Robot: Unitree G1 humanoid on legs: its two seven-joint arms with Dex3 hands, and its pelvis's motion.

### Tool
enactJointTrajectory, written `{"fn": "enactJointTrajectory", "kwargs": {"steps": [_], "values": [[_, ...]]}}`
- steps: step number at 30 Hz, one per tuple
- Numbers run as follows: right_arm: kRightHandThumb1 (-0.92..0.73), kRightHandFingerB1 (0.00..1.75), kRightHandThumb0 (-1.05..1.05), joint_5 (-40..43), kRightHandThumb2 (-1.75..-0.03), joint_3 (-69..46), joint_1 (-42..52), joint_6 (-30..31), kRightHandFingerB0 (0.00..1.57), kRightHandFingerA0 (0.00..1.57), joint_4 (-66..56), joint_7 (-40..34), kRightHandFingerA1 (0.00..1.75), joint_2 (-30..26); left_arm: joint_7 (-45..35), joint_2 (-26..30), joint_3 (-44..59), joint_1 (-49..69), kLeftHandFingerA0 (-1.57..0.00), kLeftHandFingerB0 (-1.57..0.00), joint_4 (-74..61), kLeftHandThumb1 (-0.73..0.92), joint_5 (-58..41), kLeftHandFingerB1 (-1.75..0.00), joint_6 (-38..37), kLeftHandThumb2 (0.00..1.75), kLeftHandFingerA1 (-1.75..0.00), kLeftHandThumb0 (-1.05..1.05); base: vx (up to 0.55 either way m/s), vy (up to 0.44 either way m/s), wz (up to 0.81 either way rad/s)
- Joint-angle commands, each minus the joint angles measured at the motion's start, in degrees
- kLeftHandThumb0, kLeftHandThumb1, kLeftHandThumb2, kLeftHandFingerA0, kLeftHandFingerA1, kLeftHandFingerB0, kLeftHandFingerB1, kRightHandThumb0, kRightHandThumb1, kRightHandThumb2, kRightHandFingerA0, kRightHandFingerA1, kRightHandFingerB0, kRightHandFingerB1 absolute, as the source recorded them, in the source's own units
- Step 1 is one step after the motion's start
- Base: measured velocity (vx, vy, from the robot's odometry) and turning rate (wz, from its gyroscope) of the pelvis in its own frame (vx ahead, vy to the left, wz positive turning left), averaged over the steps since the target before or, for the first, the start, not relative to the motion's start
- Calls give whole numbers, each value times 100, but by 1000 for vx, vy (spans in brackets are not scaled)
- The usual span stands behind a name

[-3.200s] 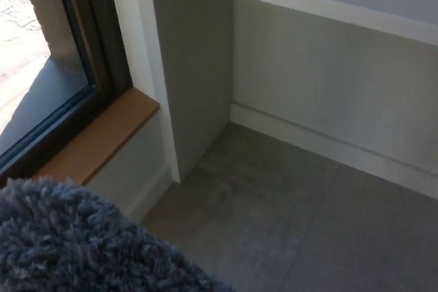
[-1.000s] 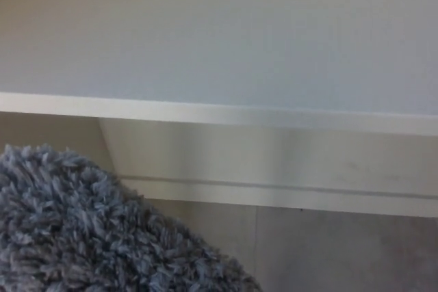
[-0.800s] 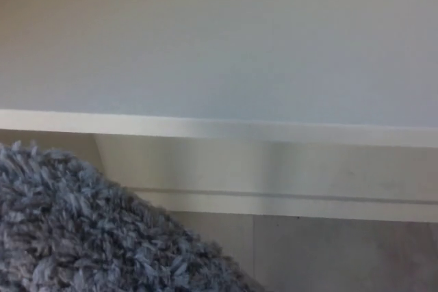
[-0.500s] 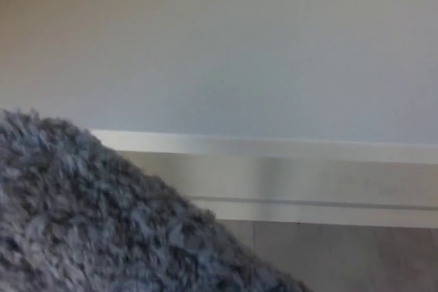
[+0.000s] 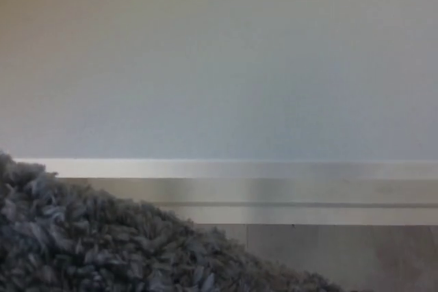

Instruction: Pick up a grey duster using the right hand and walk towards the window and then clean the window using the duster

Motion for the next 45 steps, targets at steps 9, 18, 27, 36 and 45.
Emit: {"fn": "enactJointTrajectory", "kwargs": {"steps": [9, 18, 27, 36, 45], "values": [[-41, 168, -20, -9, -134, -95, 61, 31, 83, 101, -149, 244, 175, 19, -90, -260, -83, 477, -65, -67, -943, 74, -142, -81, -433, 79, -107, -3, 89, 105, 3], [-43, 160, -23, 77, -132, -413, -45, 750, 85, 99, -592, 733, 175, -105, 26, 21, -85, 190, -82, -73, -408, 73, -150, -78, -110, 74, -101, -4, -2, -8, 6], [-45, 157, -21, 184, -128, -722, -620, 1134, 86, 97, -847, 1074, 175, -126, -50, 203, 139, -143, -94, -91, 17, 60, -222, -81, 14, 86, -100, 6, 55, 185, -15], [-42, 157, -25, -153, -125, -1767, -3202, 2962, 83, 99, -1704, 2225, 175, -434, 88, 111, -49, 27, -85, -75, -123, 76, -79, -79, -121, 72, -99, -5, 71, 88, 10], [-41, 123, -36, -442, -117, -2046, -5401, 3717, 96, 99, -759, 2542, 174, -860, 5, -29, 75, 33, -79, -71, -221, 77, -273, -78, -140, 74, -102, -7, -1, -30, 0]]}}
